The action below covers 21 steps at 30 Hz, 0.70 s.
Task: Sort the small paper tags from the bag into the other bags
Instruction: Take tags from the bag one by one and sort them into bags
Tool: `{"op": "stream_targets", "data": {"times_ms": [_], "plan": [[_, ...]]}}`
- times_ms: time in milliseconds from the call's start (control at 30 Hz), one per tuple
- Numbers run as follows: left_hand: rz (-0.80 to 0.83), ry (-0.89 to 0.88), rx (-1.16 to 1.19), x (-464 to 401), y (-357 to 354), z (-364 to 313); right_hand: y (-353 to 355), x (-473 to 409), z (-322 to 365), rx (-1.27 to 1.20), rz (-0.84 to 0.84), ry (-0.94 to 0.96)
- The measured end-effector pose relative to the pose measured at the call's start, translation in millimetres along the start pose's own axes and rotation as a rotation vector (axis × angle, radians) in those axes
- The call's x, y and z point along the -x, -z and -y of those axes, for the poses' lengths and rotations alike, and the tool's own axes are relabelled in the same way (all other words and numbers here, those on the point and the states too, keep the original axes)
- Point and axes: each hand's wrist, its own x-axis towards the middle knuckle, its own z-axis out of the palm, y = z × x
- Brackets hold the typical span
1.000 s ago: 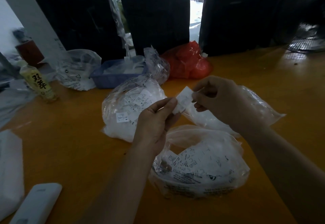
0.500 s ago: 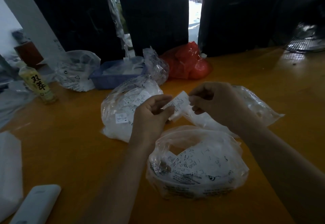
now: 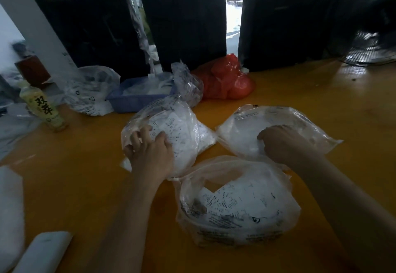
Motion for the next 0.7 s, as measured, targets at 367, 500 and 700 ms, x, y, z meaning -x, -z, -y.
{"op": "stream_targets", "data": {"times_ms": [367, 500, 700], "plan": [[0.007, -0.104, 0.162, -4, 1, -5, 3, 5, 13, -0.100, 0.043, -0.012], [-0.129, -0.116, 0.231, -2, 8, -8, 15, 5, 14, -0.081, 0.020, -0.071], [-0.356, -0.229, 0.447, 7, 24, -20, 33, 13, -2, 0.015, -0.015, -0.088]]}}
